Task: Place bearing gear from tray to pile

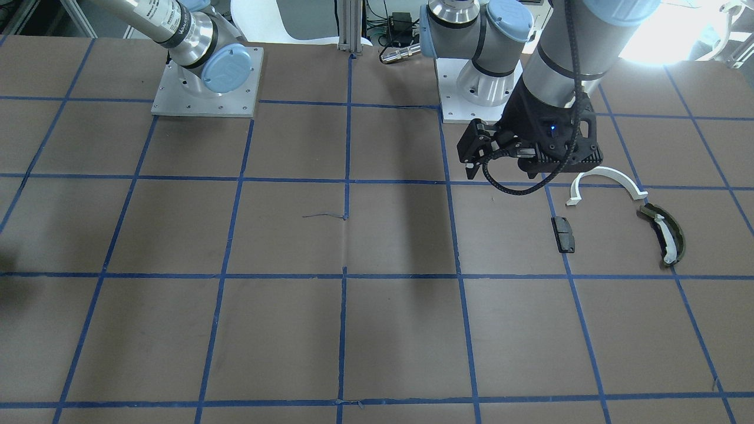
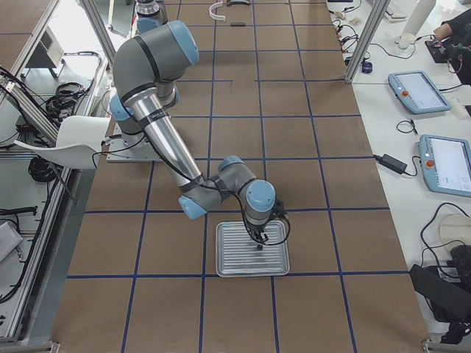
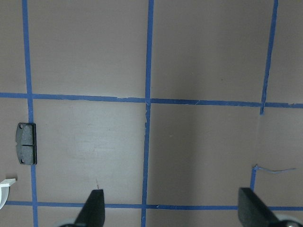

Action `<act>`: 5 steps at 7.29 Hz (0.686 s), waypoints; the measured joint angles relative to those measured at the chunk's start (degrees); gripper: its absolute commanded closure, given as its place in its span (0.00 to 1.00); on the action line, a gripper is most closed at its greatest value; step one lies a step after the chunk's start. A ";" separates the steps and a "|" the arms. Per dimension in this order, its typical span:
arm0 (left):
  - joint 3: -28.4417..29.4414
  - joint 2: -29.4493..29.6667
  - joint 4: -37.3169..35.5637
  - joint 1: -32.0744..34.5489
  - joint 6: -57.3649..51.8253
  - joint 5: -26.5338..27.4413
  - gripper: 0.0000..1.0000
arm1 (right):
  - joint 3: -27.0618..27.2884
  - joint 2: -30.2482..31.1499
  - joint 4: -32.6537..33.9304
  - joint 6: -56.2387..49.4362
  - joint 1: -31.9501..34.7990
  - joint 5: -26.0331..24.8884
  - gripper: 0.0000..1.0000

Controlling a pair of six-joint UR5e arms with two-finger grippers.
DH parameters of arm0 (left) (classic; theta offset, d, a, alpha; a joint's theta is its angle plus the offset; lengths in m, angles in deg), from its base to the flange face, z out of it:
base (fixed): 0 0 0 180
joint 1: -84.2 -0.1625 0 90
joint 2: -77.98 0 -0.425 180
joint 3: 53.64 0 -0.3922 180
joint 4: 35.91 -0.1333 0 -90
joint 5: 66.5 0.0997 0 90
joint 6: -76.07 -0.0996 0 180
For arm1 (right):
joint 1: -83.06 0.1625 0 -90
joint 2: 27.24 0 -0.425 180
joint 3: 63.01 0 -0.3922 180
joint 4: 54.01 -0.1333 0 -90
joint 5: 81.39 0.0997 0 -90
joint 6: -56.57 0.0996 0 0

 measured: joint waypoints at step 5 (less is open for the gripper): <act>0.19 -0.24 0.13 -0.03 0.01 0.20 0.00 | 0.22 17.35 -17.41 19.16 13.08 0.35 0.75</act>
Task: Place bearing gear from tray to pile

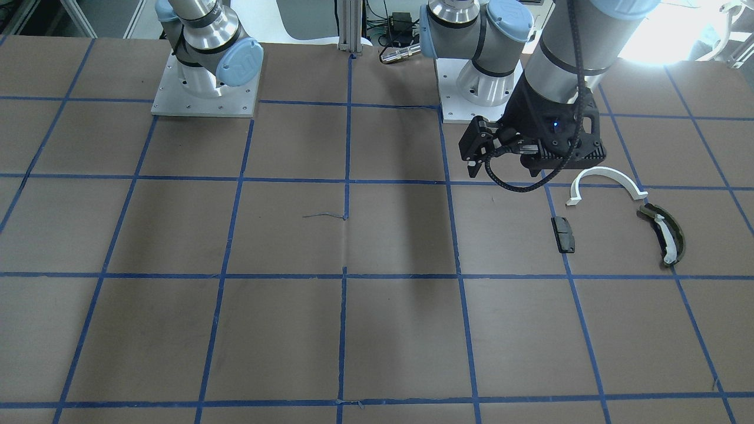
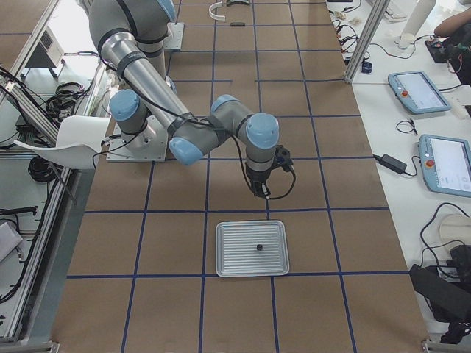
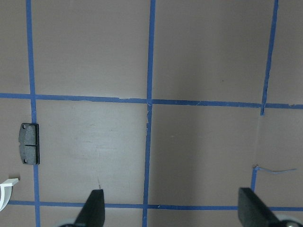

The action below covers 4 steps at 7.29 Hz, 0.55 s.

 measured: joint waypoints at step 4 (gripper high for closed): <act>-0.29 0.09 -0.12 -0.04 -0.02 0.00 0.00 | 0.08 2.94 -5.96 35.14 27.65 0.37 0.75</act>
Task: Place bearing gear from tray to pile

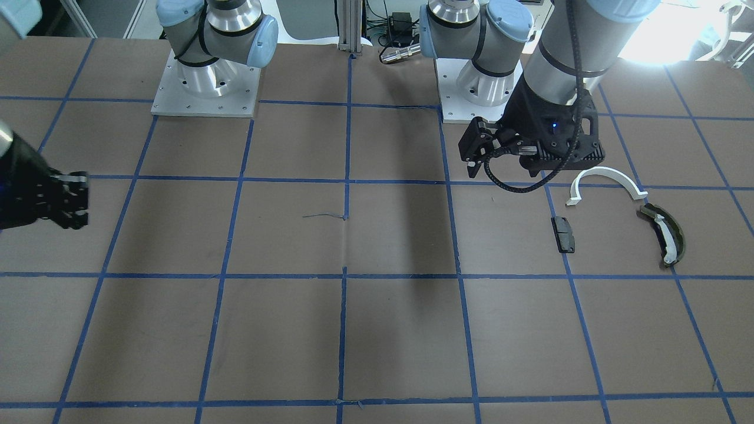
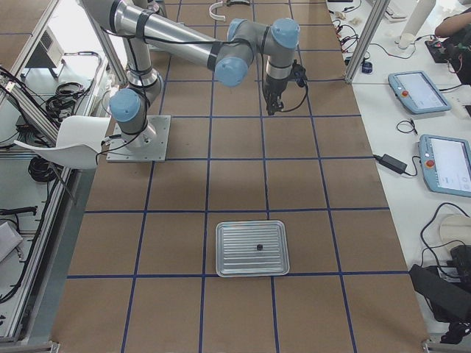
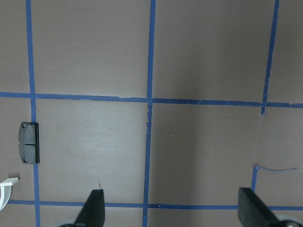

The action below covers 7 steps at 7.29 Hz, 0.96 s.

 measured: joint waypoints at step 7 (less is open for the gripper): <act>-1.44 0.53 -0.67 -0.62 -1.19 -0.04 0.00 | 1.45 -17.31 17.20 38.52 33.95 4.23 0.75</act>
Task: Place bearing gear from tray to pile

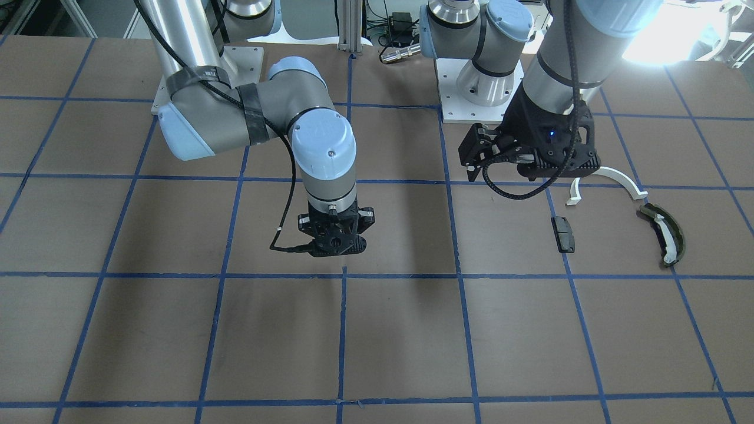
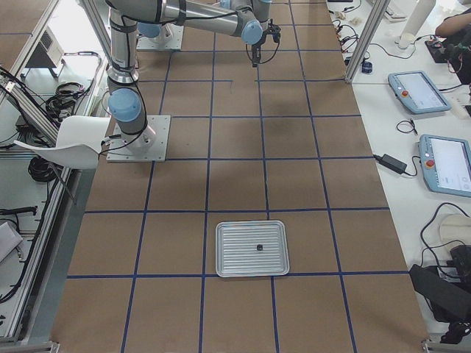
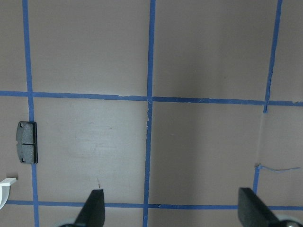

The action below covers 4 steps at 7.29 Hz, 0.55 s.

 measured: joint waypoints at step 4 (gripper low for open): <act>-9.26 1.25 -11.15 -1.29 -0.38 -0.24 0.00 | -0.42 -4.28 3.97 -4.43 0.27 4.31 0.00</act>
